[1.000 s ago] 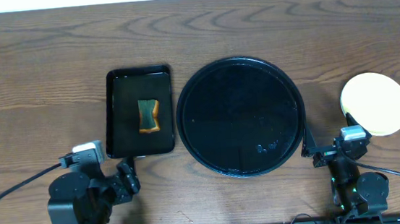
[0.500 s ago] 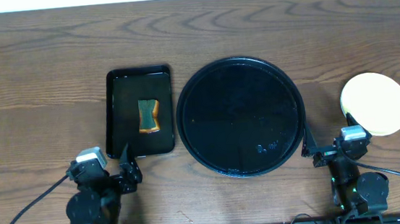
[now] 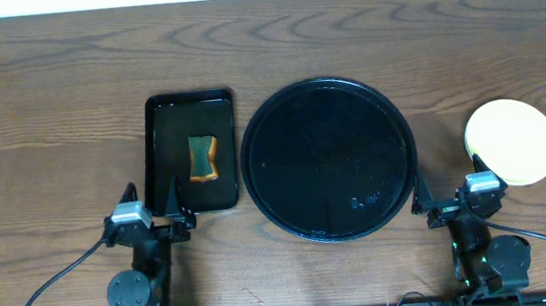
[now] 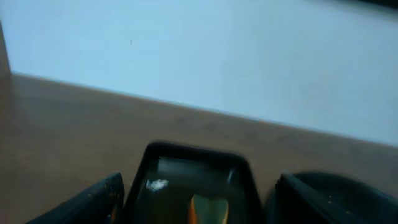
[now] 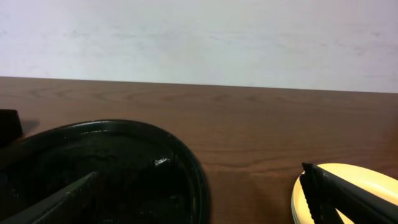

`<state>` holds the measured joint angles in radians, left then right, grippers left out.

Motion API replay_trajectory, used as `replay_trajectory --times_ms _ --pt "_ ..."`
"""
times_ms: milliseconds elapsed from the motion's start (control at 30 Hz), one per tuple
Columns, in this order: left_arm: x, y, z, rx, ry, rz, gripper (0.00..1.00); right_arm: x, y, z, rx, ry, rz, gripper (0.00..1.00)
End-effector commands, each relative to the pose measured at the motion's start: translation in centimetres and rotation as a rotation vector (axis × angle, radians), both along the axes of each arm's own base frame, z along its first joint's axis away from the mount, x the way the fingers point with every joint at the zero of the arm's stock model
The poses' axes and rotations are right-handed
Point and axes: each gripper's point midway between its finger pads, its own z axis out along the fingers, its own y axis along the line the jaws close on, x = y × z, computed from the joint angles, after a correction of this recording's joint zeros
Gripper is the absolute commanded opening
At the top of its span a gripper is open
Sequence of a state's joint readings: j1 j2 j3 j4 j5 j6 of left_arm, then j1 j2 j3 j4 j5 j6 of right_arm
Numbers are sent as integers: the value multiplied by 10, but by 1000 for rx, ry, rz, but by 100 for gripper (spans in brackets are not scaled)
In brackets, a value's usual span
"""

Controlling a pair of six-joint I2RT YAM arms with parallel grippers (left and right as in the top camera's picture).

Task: Clean dirty plates on tray and stack at the side

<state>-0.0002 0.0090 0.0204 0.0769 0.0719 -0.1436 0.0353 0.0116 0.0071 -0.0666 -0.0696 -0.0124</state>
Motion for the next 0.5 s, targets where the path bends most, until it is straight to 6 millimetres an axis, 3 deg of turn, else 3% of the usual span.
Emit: replay_trajectory --times_ms 0,133,467 --pt "0 0 -17 63 51 -6 79 -1 3 0 -12 -2 9 99" --pt "-2 -2 -41 62 151 -19 79 -1 3 0 -12 -2 9 99" --pt "-2 -2 -41 59 150 -18 79 -1 3 0 -12 -2 9 99"
